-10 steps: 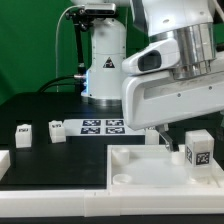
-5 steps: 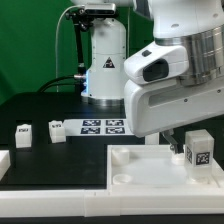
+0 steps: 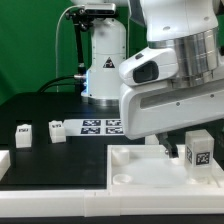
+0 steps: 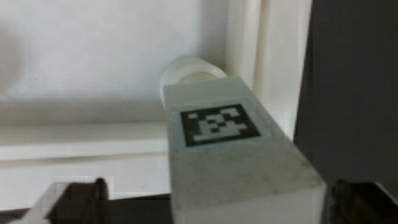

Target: Assemble one leg

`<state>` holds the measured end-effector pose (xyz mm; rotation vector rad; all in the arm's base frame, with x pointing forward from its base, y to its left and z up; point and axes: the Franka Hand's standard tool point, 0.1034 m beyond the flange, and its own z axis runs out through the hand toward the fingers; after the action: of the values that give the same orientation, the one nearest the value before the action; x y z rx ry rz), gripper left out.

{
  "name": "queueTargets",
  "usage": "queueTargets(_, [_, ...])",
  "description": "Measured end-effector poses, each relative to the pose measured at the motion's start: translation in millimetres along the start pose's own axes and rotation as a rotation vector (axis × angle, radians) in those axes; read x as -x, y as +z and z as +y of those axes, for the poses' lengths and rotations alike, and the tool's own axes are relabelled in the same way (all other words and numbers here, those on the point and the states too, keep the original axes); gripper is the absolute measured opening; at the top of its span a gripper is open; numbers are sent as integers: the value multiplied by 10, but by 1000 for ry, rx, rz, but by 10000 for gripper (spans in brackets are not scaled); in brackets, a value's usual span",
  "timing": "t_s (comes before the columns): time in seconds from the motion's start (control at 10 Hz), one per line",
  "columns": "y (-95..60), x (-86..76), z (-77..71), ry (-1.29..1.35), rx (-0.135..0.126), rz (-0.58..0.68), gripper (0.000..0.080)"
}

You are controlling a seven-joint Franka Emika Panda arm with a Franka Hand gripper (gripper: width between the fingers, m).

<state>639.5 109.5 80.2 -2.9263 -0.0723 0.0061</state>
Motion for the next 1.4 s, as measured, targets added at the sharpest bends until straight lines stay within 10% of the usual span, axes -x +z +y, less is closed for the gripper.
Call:
queueTargets(0.3, [6,4,1,0,0,-1,292])
queueTargets(0.7, [10,5,-2,39,-1,-2,292])
queueTargets(1.4, [13,71,-1,929,19,14,293])
